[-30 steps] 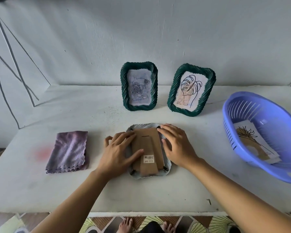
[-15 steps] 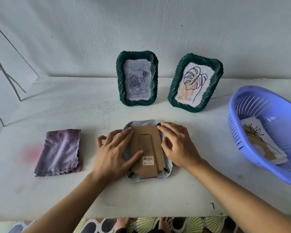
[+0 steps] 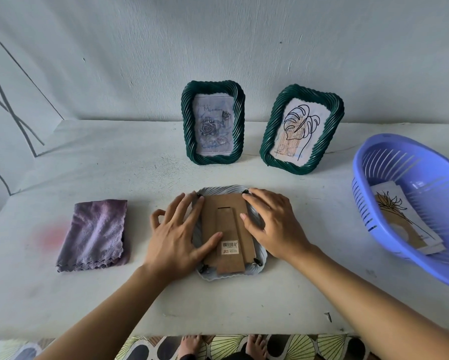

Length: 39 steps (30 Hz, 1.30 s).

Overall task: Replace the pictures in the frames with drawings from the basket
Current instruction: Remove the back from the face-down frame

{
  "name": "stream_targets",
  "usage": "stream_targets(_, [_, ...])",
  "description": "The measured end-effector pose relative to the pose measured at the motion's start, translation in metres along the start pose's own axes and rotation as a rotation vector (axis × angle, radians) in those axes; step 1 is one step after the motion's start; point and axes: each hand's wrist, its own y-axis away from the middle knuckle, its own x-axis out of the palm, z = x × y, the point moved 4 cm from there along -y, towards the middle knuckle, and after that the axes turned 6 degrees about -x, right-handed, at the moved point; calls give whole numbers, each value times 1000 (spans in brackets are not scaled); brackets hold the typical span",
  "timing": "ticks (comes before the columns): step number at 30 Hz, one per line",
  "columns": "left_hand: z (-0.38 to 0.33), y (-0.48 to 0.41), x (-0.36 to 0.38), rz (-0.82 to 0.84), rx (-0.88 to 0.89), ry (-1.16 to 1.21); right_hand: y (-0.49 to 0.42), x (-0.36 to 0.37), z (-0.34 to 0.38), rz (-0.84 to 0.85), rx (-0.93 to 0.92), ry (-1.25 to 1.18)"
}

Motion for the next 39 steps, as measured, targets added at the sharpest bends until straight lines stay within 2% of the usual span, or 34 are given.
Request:
stream_targets(11, [-2,-8,-4,7,50,-113,-3,3,2,95,4,117])
stream_targets(21, [2,-9,1,-33,55,-12,-4,2,2,103,10,113])
stream_targets(27, [3,-6,-3,6,14,48,-1,-2,-1,59,65,-74])
stream_targets(31, [7,3,-8,48,-33,293,6,-10,-4,5,170,-303])
stream_targets(34, [9,20,-16,34,19,378,22,-19,6,53,135,-347])
stream_targets(36, [7,33,-17,60,89,365,33,-24,12,68,74,-322])
stream_targets(39, [3,48,-9,99,160,226,45,-27,13,84,43,-307])
